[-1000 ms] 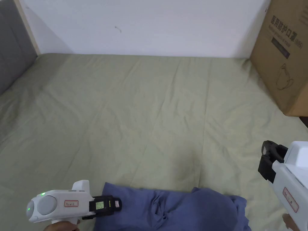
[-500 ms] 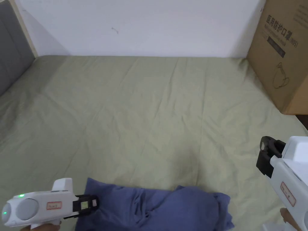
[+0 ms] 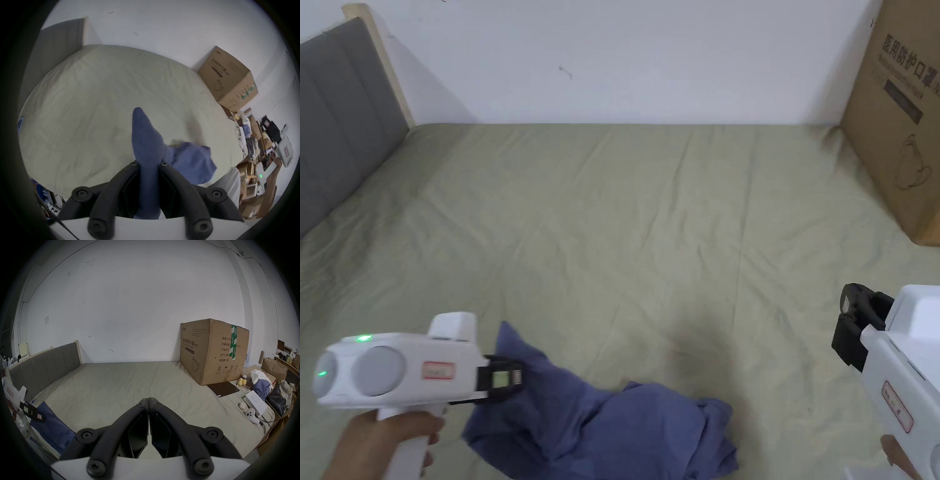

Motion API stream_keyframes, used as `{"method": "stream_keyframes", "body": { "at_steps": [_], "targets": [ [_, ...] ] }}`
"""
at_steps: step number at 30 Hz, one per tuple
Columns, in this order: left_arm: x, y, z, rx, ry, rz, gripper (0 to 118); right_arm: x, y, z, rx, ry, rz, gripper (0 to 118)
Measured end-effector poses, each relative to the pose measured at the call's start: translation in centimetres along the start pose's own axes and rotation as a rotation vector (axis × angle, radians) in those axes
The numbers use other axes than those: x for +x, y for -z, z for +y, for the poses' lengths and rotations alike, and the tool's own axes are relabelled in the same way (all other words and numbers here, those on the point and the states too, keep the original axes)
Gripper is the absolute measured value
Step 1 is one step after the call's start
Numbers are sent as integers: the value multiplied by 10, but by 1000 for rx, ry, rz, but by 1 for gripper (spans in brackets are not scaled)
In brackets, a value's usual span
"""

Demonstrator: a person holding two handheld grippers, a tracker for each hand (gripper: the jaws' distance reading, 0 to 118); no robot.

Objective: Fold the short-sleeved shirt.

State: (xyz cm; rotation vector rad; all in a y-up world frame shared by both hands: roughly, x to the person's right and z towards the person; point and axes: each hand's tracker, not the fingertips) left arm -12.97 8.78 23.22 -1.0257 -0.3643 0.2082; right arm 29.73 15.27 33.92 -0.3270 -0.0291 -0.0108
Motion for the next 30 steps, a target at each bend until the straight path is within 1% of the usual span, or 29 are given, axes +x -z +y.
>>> {"method": "stream_keyframes", "body": {
  "at_steps": [4,8,13,17,20,21,22,23,24,25,26,27,30],
  "targets": [
    [70,36,3,-63,82,-84,13,10,-5,-2,6,11,-7,0],
    [112,96,-7,-165,125,-103,13,22,-13,-5,7,22,-28,0],
    [159,154,-30,-256,216,-25,13,40,-19,-12,1,25,-66,0],
    [191,180,-47,-305,389,50,13,51,-21,-16,-2,31,-92,0],
    [200,186,-54,-315,421,68,14,55,-23,-17,-2,35,-101,0],
    [201,183,-53,-310,425,68,18,56,-23,-17,-1,34,-104,0],
    [200,179,-50,-308,428,62,26,57,-24,-18,2,33,-106,0],
    [202,167,-50,-301,422,56,39,58,-24,-17,2,32,-107,0],
    [202,157,-47,-276,392,13,65,59,-23,-17,3,32,-106,0],
    [199,143,-43,-241,351,-40,83,58,-23,-17,5,31,-107,0],
    [197,130,-40,-193,317,-72,98,59,-23,-16,6,31,-108,0],
    [193,120,-34,-131,295,-88,109,59,-22,-16,7,31,-108,0],
    [185,85,-24,61,298,-74,109,57,-21,-14,15,35,-107,0]
  ]
}}
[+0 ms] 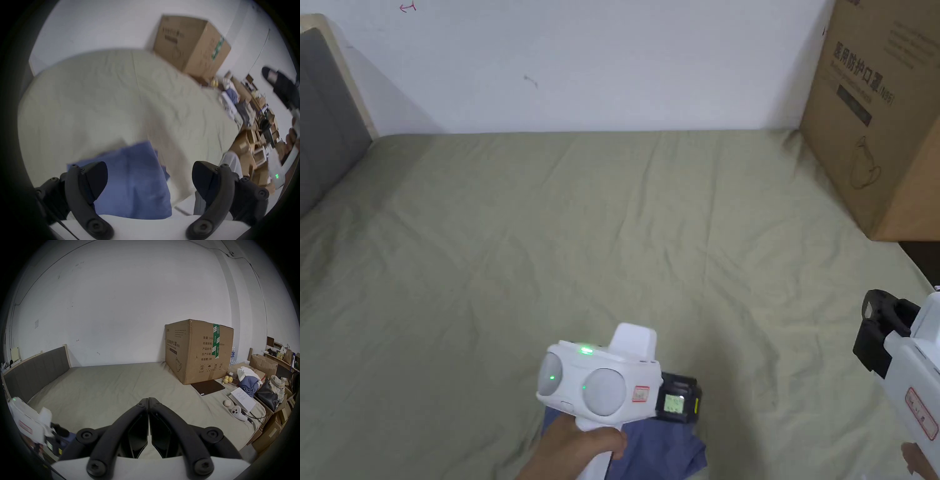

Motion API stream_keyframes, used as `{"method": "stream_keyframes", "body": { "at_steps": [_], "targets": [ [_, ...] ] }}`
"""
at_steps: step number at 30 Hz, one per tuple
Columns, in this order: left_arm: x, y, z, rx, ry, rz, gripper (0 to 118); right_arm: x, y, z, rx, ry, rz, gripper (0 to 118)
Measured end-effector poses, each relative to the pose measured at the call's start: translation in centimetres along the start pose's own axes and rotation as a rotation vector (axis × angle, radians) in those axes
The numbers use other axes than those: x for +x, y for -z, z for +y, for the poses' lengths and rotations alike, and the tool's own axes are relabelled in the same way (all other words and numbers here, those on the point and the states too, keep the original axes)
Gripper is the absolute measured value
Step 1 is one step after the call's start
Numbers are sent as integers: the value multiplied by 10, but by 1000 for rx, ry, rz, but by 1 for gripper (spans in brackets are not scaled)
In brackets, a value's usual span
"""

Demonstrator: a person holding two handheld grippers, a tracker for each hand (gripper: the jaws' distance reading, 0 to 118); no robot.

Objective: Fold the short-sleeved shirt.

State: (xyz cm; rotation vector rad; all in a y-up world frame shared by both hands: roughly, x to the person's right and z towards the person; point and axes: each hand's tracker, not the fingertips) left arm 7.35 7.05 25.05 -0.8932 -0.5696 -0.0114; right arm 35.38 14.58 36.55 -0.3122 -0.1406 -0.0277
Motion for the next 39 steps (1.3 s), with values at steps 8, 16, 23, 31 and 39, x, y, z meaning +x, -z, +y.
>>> {"method": "stream_keyframes", "body": {
  "at_steps": [8,16,23,31,39],
  "targets": [
    [-27,-8,-21,215,29,232,81,-2,4,0,7,3,16,0],
    [-25,35,-60,153,-23,125,0,1,0,-4,-11,5,8,0],
    [13,83,-79,38,61,53,0,8,-1,-6,-26,3,-13,0],
    [7,112,-89,-45,10,44,0,10,-4,-9,-39,3,-21,0],
    [5,51,-61,151,1,1,0,-5,-8,-3,-9,-6,19,0]
  ]
}}
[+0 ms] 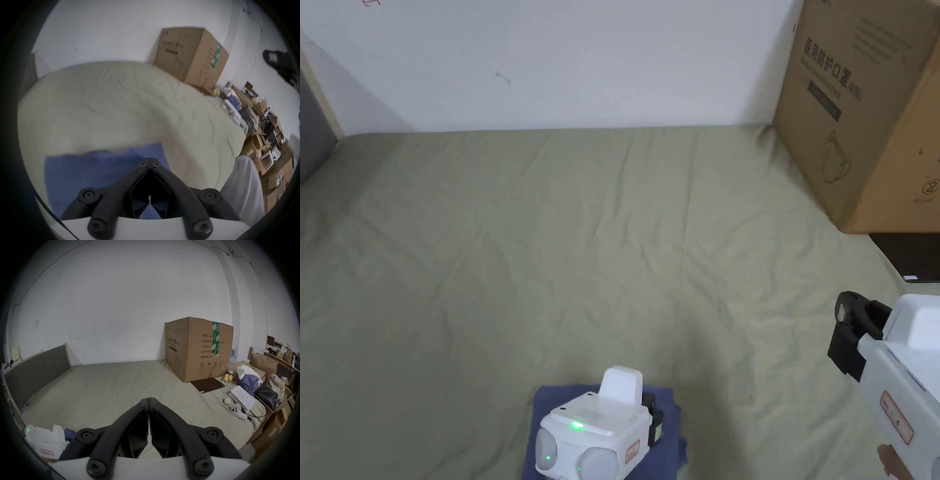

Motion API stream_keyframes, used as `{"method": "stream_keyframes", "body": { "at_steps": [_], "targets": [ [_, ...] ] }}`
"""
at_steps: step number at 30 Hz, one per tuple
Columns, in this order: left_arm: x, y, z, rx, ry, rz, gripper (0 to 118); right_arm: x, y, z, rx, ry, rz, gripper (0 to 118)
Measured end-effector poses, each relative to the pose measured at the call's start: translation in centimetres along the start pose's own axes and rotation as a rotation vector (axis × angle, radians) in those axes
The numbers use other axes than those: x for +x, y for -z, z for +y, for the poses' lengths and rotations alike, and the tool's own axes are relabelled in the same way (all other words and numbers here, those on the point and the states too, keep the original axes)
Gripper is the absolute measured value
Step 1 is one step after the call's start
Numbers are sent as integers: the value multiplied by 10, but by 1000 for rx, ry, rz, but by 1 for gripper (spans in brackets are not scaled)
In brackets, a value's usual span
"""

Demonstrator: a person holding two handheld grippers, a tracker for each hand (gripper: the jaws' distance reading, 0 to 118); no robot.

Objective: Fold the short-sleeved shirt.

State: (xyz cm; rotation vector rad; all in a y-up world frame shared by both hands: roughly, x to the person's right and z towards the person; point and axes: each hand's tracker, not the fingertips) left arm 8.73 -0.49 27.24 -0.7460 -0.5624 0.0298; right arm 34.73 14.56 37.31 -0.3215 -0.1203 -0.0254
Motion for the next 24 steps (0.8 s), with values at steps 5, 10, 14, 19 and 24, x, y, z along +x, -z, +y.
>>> {"method": "stream_keyframes", "body": {
  "at_steps": [5,10,14,19,24],
  "targets": [
    [-15,-58,41,214,24,38,0,-23,-4,13,59,-8,46,0],
    [-44,-108,71,415,18,96,0,-52,-11,30,118,-23,81,0],
    [-63,-143,85,540,62,214,0,-72,-15,39,167,-38,95,0],
    [-83,-169,85,636,125,362,0,-90,-12,41,211,-47,98,0],
    [-100,-183,78,663,125,461,0,-106,-14,40,218,-47,110,0]
  ]
}}
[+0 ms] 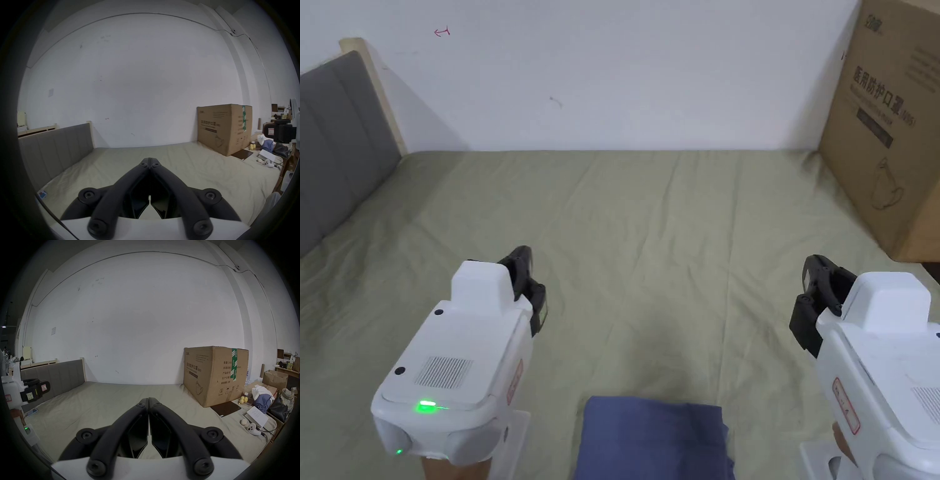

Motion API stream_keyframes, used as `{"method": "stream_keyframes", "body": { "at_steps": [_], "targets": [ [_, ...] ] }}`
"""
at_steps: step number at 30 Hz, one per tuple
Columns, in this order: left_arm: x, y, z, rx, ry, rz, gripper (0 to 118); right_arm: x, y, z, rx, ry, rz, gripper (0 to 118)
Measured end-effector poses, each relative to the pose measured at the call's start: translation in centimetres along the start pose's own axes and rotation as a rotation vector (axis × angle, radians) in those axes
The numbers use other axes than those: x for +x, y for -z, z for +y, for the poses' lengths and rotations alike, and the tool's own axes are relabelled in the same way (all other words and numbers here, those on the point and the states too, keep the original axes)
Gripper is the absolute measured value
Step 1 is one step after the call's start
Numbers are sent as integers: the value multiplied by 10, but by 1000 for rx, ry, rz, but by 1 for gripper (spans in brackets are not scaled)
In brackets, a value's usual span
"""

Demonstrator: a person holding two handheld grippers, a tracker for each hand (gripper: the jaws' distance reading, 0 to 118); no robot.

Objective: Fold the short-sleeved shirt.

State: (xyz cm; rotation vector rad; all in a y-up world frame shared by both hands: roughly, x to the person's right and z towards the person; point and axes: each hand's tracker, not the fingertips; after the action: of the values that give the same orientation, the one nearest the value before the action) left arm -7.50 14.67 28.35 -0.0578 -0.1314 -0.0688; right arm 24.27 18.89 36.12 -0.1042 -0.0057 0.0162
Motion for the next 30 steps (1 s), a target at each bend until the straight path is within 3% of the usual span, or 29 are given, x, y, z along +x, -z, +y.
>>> {"method": "stream_keyframes", "body": {
  "at_steps": [6,11,19,24,27,29,30],
  "targets": [
    [-16,-5,-6,-19,9,39,0,-11,9,-21,-34,17,17,0],
    [-24,-7,-13,-43,-15,45,0,-23,31,-79,-175,68,69,0],
    [-34,-6,-27,-106,-23,31,0,-63,58,-195,-436,4,151,0],
    [-36,1,-55,-262,-109,-16,0,-81,77,-256,-616,-34,140,0],
    [-39,11,-85,-377,-195,-48,0,-76,79,-271,-582,-28,115,0],
    [-39,17,-103,-477,-274,-88,5,-73,80,-271,-580,-14,124,0],
    [-35,18,-108,-551,-316,-106,13,-72,81,-269,-586,-21,131,0]
  ]
}}
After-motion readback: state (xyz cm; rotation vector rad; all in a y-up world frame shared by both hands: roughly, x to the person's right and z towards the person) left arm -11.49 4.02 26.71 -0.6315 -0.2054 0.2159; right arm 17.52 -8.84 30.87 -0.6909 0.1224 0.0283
